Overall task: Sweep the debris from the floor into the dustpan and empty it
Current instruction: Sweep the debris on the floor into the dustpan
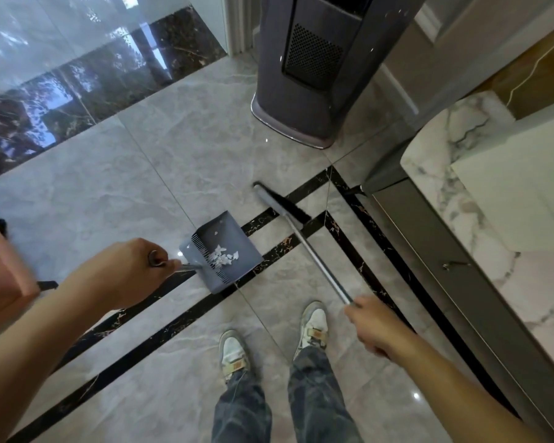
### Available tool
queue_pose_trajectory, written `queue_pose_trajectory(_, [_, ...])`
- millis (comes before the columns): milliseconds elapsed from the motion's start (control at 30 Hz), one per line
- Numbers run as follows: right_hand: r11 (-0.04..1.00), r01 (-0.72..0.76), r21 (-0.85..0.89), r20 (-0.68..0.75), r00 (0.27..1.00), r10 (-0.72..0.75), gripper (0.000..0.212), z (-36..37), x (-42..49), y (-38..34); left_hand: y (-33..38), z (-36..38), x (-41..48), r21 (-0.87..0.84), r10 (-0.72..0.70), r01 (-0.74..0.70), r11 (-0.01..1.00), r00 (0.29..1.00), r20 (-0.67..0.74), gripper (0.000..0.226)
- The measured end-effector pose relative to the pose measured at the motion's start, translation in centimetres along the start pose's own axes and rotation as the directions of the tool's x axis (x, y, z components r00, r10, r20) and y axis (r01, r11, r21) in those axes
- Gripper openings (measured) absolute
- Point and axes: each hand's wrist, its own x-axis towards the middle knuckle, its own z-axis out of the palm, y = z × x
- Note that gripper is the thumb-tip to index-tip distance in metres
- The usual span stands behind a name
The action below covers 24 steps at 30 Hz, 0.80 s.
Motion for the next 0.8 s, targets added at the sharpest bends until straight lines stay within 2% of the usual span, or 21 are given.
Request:
queue_pose_trajectory(133, [0.999, 0.008, 0.031, 0.156, 0.988, -0.013, 0.020, 1.1, -4.1, 0.3, 0.6, 0.0, 0.3, -0.001, -0.018, 0.018, 1.000, 1.000, -0.012, 0.051])
queue_pose_trajectory(267, [0.996, 0.051, 0.070, 0.154, 0.986, -0.061, 0.025, 0.3, -6.9, 0.3, 0.4, 0.0, 0.2, 0.012, -0.030, 0.030, 0.999, 1.000, -0.005, 0.049])
queue_pose_trajectory(433, [0.993, 0.081, 0.083, -0.007, 0.997, -0.080, 0.022, -2.9, -5.2, 0.9, 0.8, -0.1, 0.3, 0.028, -0.049, 0.049, 0.998, 0.999, 0.018, 0.046])
queue_pose_trajectory(600, [0.986, 0.130, -0.102, -0.244, 0.958, -0.151, 0.019, -5.7, 2.0, -0.7, 0.6, 0.1, 0.7, -0.006, -0.077, 0.077, 0.997, 0.996, 0.049, 0.047])
queue_pose_trajectory(700, [0.970, 0.104, -0.222, -0.361, 0.915, -0.181, 0.022, -7.1, 6.4, -2.2, 0.8, -0.3, 1.1, -0.006, -0.050, 0.051, 0.999, 0.998, 0.049, 0.049])
queue_pose_trajectory(800, [0.976, 0.058, -0.210, -0.407, 0.903, -0.141, 0.031, -8.4, 9.7, -4.1, 1.2, 0.0, 0.8, 0.002, -0.025, 0.025, 1.000, 0.999, 0.048, 0.051])
